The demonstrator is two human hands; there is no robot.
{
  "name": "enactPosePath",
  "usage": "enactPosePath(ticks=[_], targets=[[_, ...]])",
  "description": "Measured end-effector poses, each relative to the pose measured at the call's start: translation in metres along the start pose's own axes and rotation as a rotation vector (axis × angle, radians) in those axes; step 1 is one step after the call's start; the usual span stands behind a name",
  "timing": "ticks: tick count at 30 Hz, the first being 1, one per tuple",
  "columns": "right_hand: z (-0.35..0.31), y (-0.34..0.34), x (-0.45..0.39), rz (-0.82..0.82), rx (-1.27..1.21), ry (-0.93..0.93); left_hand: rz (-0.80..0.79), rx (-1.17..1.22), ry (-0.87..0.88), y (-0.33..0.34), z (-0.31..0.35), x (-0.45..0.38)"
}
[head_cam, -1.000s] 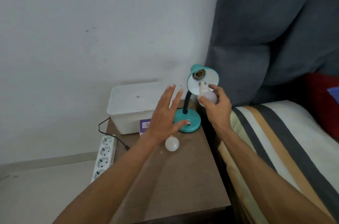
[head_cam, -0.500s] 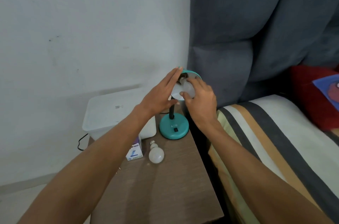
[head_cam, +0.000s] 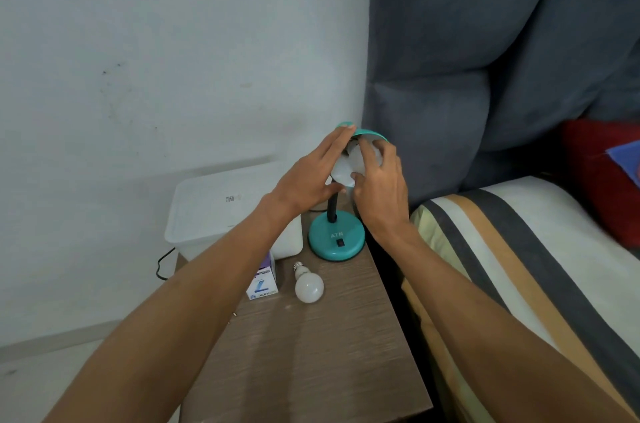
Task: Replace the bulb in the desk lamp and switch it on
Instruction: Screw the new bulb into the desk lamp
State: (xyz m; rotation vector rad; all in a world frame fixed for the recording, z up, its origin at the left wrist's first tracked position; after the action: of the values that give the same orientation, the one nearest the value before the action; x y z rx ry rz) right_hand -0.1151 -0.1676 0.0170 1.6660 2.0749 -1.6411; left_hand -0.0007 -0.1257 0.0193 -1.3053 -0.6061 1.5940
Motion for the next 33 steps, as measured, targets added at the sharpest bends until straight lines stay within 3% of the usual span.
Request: enactPosePath(ticks=[8,14,19,23,29,33], targets=[[0.0,0.009,0.0,-0.046,0.057,-0.036,0.005,0.029,-0.025,-0.002,-0.005,0.0],[0.014,0.001,-0.003,0.033,-0.182,0.237,0.01,0.023,-0.032,-0.002,-0.006,0.0],[0.001,0.001,0.001,0.07,-0.179,0.159,-0.008,0.009,-0.026,0.002,-0.006,0.0],[-0.004,0.01,0.002,-0.002,-0.086,0.04,0.009,0.02,-0.022,-0.001,-0.006,0.0],[0.022,0.005,0.001,0.028,-0.316,0.423,0.013,0.006,-0.018,0.0,-0.006,0.0],[0.011,0.0,0.001,0.085,-0.303,0.357,0.012,-0.003,-0.015,0.001,-0.005,0.0]])
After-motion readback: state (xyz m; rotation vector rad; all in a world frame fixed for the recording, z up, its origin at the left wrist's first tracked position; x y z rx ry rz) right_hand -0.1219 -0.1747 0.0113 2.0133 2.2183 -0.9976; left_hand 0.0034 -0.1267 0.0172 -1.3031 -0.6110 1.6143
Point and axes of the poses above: each hand's wrist, its own x-axis away from the middle knuckle, its own y-axis out of the palm, z = x × y, the point moved 8 cm from there along -x, towards the middle knuckle
